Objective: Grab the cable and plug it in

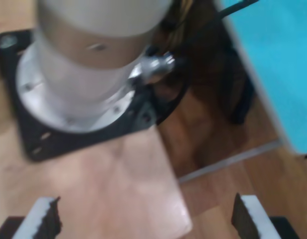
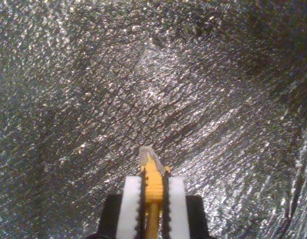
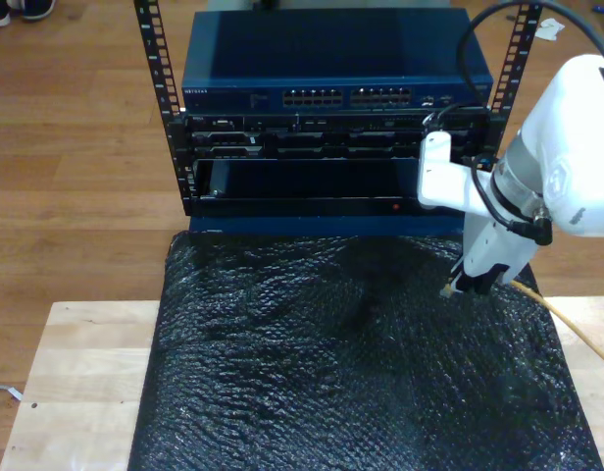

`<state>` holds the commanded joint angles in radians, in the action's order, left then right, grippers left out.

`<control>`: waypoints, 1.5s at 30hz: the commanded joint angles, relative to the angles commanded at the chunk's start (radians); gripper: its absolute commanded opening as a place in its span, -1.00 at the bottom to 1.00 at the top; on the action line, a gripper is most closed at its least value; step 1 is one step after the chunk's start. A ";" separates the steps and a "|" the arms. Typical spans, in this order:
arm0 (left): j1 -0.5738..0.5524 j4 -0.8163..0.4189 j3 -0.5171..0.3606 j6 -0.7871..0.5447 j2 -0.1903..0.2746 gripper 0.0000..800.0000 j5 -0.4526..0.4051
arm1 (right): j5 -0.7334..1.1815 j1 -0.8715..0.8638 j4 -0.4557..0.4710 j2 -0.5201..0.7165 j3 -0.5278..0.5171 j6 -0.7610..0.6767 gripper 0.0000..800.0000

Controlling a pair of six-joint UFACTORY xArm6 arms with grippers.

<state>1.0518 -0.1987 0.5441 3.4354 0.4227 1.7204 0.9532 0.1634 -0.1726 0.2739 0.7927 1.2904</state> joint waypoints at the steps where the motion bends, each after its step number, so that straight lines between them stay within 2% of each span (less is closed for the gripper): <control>1: 0.005 -0.006 -0.020 -0.002 0.006 1.00 0.000 | 0.000 0.000 0.000 0.000 0.000 0.000 -1.00; 7: 0.009 -0.029 -0.133 -0.011 0.066 1.00 -0.025 | -0.002 0.000 0.002 0.000 -0.008 0.000 -1.00; 12: 0.041 -0.028 -0.232 -0.011 0.129 1.00 -0.153 | -0.006 0.000 0.002 0.000 -0.006 0.000 -1.00; 18: 0.149 -0.026 -0.292 -0.072 0.129 1.00 -0.285 | -0.040 0.003 0.003 -0.003 0.009 0.002 -1.00; 27: 0.232 -0.018 -0.443 -0.081 0.120 1.00 -0.588 | -0.250 0.003 0.025 -0.094 -0.006 0.014 -1.00; 30: 0.250 -0.014 -0.442 -0.084 0.120 1.00 -0.600 | -0.342 0.002 0.064 -0.094 -0.028 0.014 -1.00; 37: 0.261 0.000 -0.442 -0.092 0.112 1.00 -0.601 | -0.525 0.026 0.072 -0.063 -0.101 0.015 -1.00; 45: 0.262 0.002 -0.440 -0.095 0.110 1.00 -0.603 | -0.565 0.064 0.097 -0.055 -0.173 0.011 -1.00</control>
<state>1.3142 -0.1972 0.1038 3.3403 0.5332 1.1174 0.3886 0.2279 -0.0760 0.2186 0.6193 1.3011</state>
